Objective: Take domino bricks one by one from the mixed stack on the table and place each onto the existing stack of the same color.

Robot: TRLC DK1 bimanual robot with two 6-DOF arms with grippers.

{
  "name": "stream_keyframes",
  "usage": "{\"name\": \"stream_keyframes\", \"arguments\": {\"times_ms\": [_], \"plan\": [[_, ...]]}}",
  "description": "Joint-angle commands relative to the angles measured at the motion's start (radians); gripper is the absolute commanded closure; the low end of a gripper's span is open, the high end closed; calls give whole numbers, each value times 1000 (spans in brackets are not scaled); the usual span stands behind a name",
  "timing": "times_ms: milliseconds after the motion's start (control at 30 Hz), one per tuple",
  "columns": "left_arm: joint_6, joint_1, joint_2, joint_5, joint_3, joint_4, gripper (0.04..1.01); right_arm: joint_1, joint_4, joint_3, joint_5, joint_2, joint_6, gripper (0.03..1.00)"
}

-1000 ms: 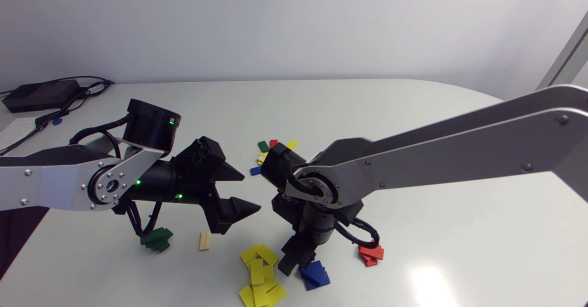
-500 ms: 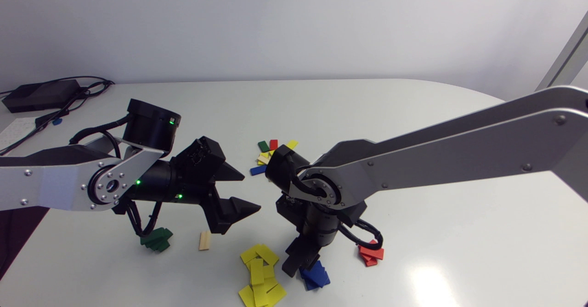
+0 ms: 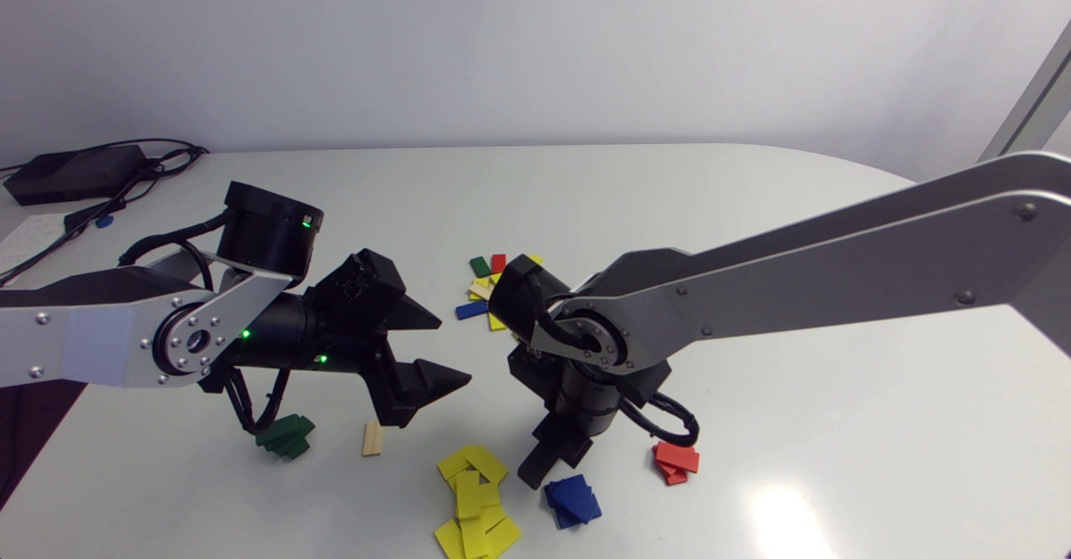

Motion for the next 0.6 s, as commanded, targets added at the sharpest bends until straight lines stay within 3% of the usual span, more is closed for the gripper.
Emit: {"name": "stream_keyframes", "arguments": {"times_ms": [0,233,567], "plan": [[-4,9,-19,6,-25,3,39,-6,1,-2,15,-61,-14,911],[-5,4,-17,6,-22,3,39,20,-13,-71,10,-178,-19,911],[-8,-14,-19,6,-24,1,39,72,-20,-168,-51,-233,-33,911]]}}
